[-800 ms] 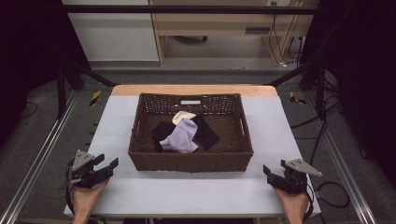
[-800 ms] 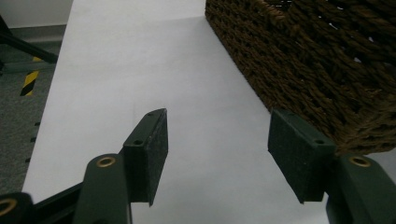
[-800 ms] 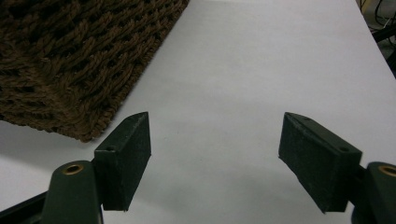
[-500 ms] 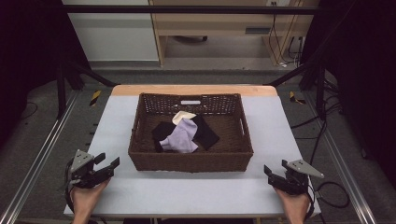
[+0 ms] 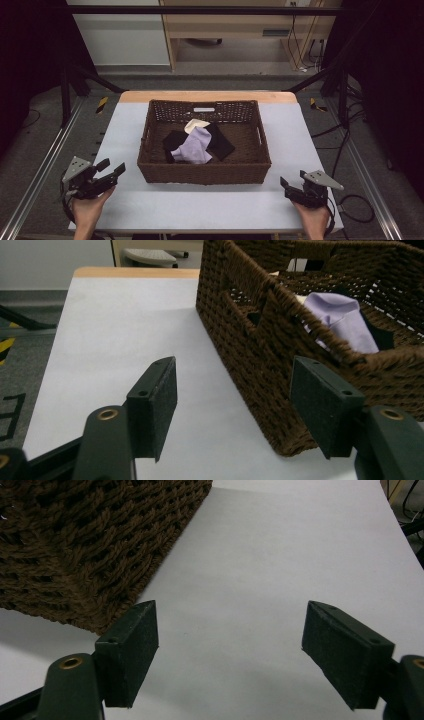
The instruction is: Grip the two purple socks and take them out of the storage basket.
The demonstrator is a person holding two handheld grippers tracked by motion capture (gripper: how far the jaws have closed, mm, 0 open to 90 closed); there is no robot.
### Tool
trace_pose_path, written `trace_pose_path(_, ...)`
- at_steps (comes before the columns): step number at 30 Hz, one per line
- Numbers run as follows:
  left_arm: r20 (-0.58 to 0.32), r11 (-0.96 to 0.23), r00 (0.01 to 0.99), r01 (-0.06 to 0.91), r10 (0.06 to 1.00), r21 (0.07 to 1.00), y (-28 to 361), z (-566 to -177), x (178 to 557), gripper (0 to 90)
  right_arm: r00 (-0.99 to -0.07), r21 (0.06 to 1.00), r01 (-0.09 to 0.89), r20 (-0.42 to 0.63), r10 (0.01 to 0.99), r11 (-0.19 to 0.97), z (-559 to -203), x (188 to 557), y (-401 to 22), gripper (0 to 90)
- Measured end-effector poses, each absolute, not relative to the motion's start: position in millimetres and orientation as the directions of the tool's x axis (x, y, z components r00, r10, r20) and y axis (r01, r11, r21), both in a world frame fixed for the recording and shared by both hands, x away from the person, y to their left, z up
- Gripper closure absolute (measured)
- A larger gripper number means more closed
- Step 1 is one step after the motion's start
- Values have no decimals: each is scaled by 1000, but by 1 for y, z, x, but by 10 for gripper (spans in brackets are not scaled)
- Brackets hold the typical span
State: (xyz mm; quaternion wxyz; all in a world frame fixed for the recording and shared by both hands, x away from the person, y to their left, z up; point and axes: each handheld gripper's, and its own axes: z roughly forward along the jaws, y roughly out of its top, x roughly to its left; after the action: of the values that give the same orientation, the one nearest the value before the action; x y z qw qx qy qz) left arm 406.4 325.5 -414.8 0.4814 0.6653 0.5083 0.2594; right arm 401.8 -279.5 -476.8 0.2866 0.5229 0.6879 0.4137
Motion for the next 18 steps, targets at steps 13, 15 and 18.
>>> trace_pose_path(13,-153,-2,378,379,913,925,321,-391,408,323,-275,875,473,37,961,101,-481,403,-281,220)
trace_pose_path(15,-149,-8,385,377,911,926,319,-388,409,321,-270,872,479,33,962,104,-482,404,-281,218)
trace_pose_path(18,-143,-19,395,379,908,925,314,-383,413,313,-271,871,479,27,962,111,-483,405,-281,215)
